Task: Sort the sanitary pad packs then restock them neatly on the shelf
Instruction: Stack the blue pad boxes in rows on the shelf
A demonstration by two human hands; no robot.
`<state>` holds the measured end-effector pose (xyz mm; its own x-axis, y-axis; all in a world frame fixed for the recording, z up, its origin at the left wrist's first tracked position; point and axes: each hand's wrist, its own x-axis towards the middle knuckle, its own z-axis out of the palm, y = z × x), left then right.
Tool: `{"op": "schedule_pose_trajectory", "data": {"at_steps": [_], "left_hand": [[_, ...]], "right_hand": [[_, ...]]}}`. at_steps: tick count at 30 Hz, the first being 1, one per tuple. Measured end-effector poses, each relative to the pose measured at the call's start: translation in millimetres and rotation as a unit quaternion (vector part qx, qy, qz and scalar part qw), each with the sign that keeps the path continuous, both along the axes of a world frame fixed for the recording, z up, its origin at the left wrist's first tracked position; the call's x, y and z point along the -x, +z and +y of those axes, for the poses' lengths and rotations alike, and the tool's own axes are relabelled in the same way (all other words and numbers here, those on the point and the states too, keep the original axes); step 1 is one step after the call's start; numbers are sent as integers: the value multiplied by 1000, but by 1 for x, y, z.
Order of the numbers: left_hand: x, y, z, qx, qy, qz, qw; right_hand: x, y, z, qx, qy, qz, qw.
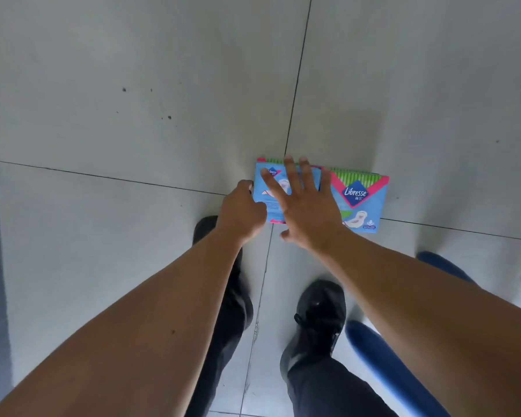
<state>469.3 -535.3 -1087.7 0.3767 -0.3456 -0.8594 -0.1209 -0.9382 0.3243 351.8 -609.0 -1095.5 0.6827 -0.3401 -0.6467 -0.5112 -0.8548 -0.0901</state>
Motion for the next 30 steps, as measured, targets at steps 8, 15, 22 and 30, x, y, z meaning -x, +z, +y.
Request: {"op": "schedule_pose_trajectory", "data": {"at_steps": [8,15,22,30], "left_hand": [[-19,51,-4,83,213,32,973],[-61,169,1,69,308,347,883],[-89,285,13,303,495,259,772],[-116,393,96,348,515,4,783]], "right_hand": [[-4,41,-18,13,-58,-138,989],[-41,185,-33,-323,-304,-297,846],[-95,311,-40,-387,-288,-295,825],[-165,401,0,-363,-246,-296,848]]}}
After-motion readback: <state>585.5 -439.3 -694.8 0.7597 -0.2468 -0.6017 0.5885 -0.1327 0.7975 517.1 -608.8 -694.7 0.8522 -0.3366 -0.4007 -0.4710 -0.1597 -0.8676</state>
